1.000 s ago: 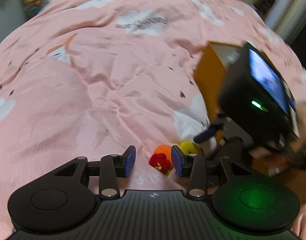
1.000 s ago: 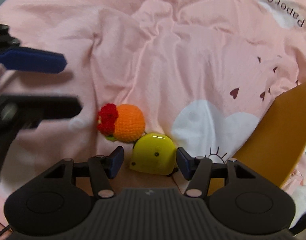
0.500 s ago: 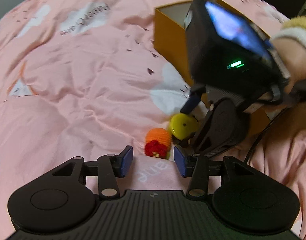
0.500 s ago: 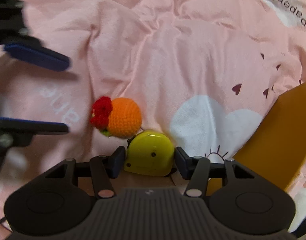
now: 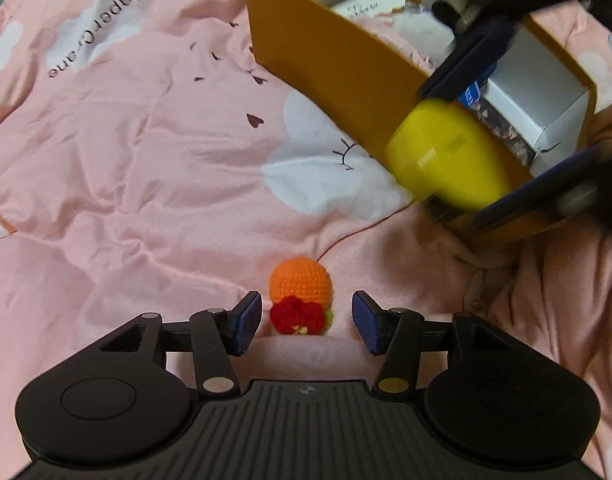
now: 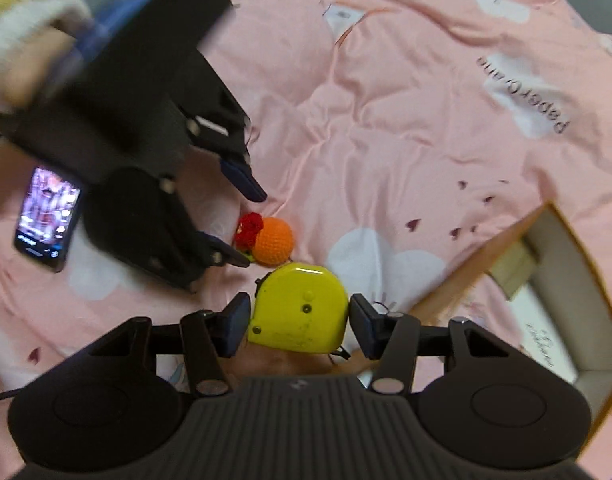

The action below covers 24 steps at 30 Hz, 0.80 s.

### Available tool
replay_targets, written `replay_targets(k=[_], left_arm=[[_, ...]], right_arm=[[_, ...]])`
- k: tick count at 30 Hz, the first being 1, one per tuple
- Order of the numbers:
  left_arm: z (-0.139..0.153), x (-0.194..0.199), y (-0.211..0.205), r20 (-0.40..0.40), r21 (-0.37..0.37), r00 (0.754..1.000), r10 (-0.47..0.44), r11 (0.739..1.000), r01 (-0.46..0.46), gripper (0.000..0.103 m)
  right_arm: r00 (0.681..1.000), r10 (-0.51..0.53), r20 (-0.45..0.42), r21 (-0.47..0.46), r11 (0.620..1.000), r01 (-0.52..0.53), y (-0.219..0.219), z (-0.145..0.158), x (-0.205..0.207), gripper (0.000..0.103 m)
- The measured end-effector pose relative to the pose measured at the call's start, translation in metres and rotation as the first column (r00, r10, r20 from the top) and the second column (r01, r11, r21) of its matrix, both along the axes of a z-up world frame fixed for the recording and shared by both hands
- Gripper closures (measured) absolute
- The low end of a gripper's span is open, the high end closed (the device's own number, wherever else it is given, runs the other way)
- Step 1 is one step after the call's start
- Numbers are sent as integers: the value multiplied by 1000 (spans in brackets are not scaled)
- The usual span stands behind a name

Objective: Organize objects
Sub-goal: 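Grasp the yellow tape measure with the right gripper while the left grasps the orange ball, then lower the yellow tape measure into the box and open the right gripper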

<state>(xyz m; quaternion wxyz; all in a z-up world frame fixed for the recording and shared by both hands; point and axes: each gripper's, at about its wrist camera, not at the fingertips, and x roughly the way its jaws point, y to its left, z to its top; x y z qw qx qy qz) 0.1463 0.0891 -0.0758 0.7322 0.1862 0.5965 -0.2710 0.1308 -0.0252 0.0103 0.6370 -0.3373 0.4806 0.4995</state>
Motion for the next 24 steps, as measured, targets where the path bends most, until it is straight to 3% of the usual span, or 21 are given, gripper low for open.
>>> replay_targets(k=[5, 7, 11, 16, 21, 24], left_arm=[[-10, 5, -7, -12, 22, 1000, -16, 1000, 17, 42], [-14, 7, -9, -31, 19, 1000, -3, 1000, 4, 49], [-20, 10, -9, -30, 52, 999, 37, 998, -35, 63], [-19, 11, -4, -35, 55, 994, 100, 994, -98, 64], [-6, 7, 1, -16, -12, 988, 152, 988, -153, 65], [18, 1, -1, 30, -66, 986, 163, 985, -161, 65]], right_arm=[[999, -20, 44, -6, 1000, 21, -29, 25, 2, 47], [996, -34, 77, -35, 999, 37, -42, 27, 4, 47], [988, -65, 138, -104, 991, 79, -70, 16, 11, 47], [977, -77, 198, -183, 977, 114, -109, 0, 20, 47], [983, -75, 170, -275, 954, 121, -141, -24, 35, 47], [985, -102, 138, -308, 941, 140, -148, -38, 44, 47]])
